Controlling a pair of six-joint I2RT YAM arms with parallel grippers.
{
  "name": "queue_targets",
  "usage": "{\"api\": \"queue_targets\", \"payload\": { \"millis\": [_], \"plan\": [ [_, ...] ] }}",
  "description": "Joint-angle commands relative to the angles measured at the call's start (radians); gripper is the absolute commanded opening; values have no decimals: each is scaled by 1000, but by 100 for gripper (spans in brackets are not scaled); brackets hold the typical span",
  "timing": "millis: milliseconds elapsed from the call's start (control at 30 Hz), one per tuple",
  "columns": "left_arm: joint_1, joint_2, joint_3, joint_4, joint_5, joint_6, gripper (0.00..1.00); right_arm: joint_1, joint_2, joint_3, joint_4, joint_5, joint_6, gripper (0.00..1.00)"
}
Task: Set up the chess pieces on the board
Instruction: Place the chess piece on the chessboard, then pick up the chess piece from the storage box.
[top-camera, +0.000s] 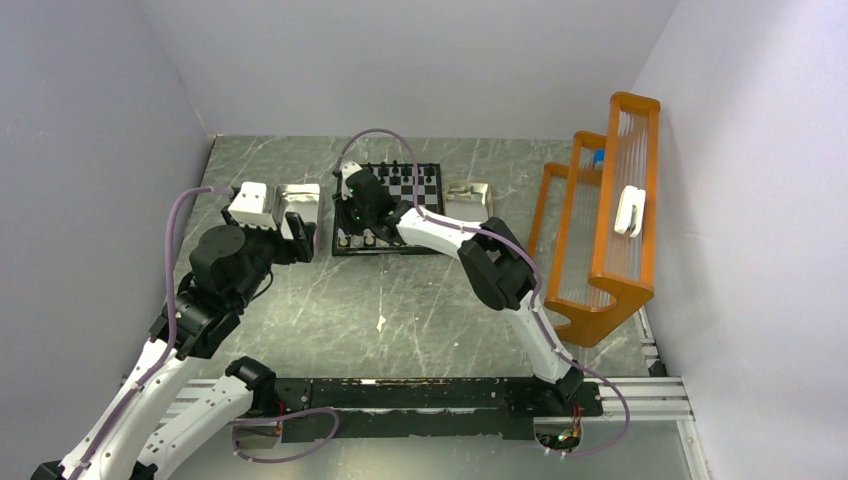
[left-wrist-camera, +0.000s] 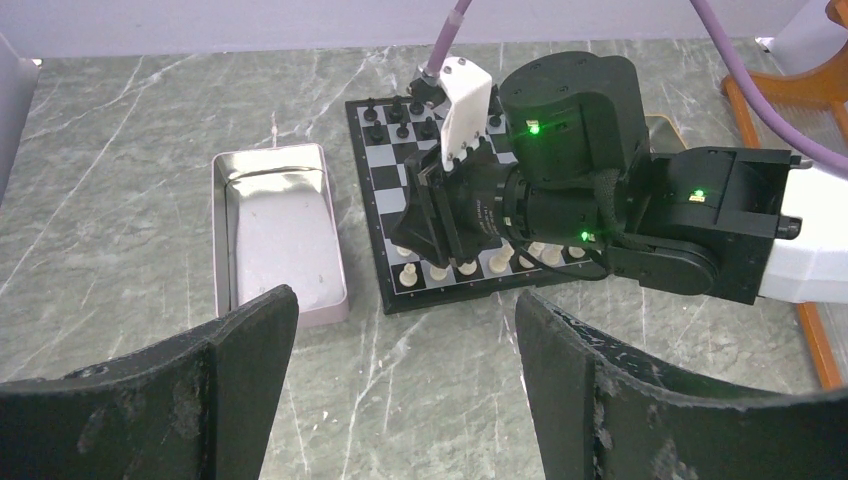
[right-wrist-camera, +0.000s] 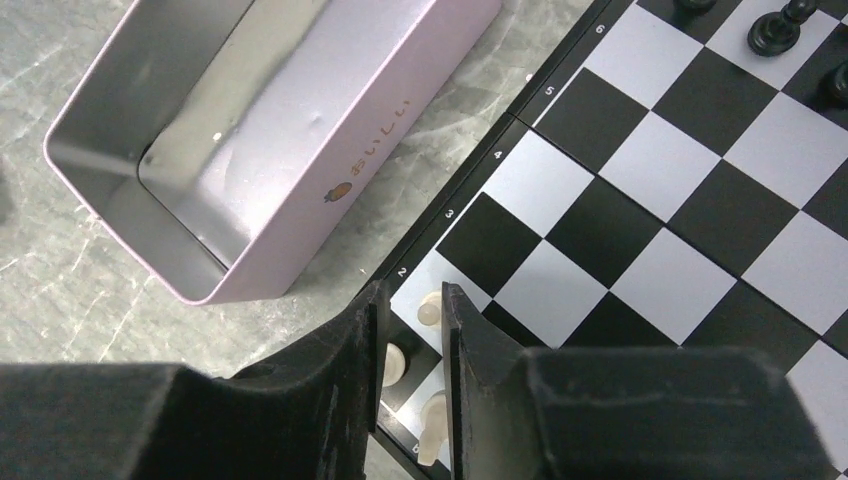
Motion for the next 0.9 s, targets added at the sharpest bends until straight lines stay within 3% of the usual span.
{"api": "queue_targets", "payload": {
  "millis": [0,200,433,667,867],
  "plan": [
    [14,-9,1,8,6,2,84,4,-44,18,-17,3,-11,31],
    [14,-12,0,9,6,1,84,0,-161,-45,-26,54,-8,34],
    [14,3,1,8,18,4,84,-35,-347,-191,-54,241,-74,35],
    [14,9,-1,9,30,6,84,-148,-491,-372,-37,386,-155,29],
    [14,10,1,9,36,7,83,-270,-485,-435,-30,469,-191,25]
  ]
}}
